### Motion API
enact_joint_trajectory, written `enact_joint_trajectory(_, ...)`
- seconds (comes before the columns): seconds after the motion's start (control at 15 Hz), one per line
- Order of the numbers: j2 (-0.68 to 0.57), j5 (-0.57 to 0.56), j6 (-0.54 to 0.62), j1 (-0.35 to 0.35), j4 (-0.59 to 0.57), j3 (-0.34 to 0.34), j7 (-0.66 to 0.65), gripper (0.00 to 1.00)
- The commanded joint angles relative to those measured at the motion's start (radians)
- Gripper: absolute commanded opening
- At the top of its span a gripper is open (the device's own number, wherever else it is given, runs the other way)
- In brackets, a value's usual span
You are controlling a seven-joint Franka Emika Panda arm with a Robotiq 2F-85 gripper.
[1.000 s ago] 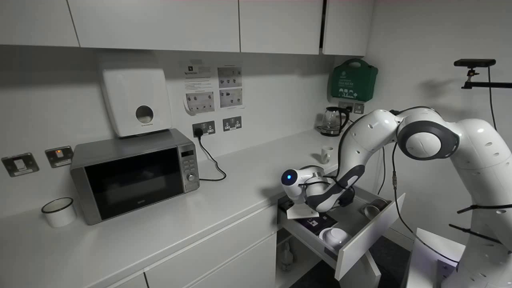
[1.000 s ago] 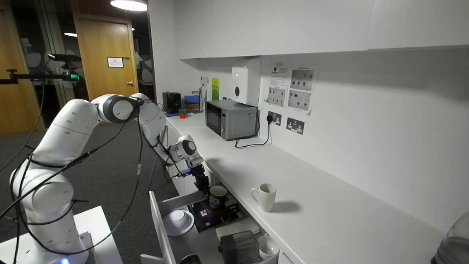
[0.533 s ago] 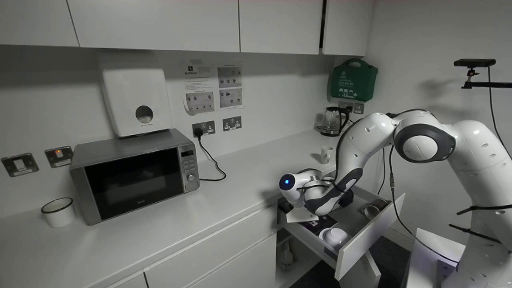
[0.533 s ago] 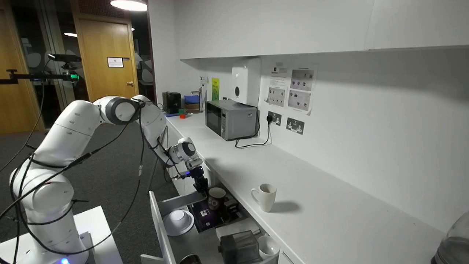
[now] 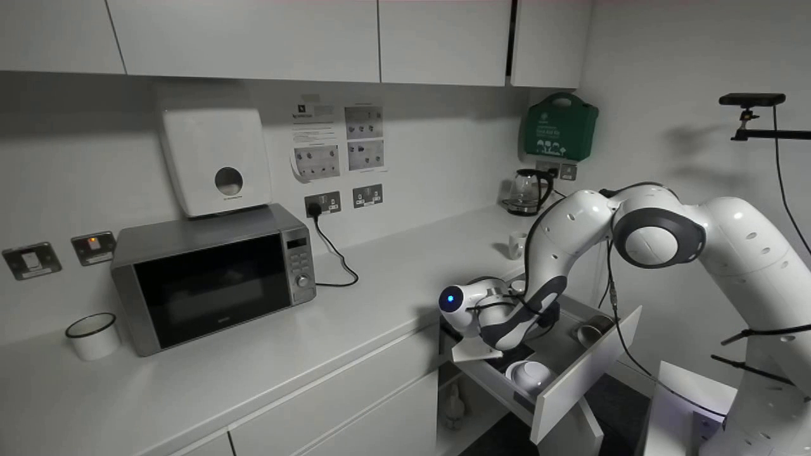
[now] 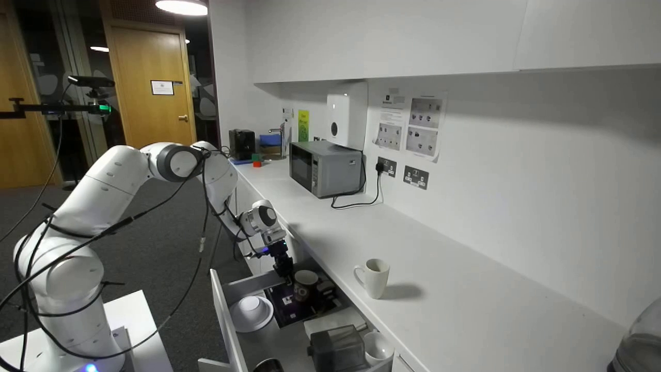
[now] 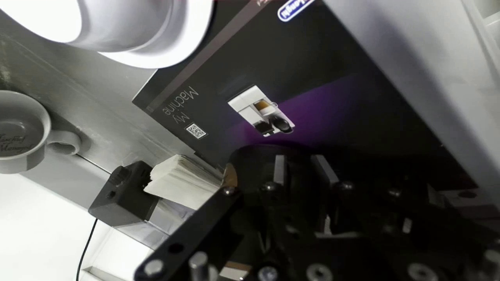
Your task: Put the black and white mugs inside the drawer
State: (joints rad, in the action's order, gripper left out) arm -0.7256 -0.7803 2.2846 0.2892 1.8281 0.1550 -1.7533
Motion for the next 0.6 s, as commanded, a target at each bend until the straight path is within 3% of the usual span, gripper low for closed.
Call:
enact_joint_trajectory(0.0, -0.012, -0.005, -0.034, -0.005, -0.040, -0.008, -0.008, 0.05)
enact_joint_trajectory(0.53, -0.046, 0.003, -0.038, -0.009, -0.061, -0.010, 0.007, 0.05)
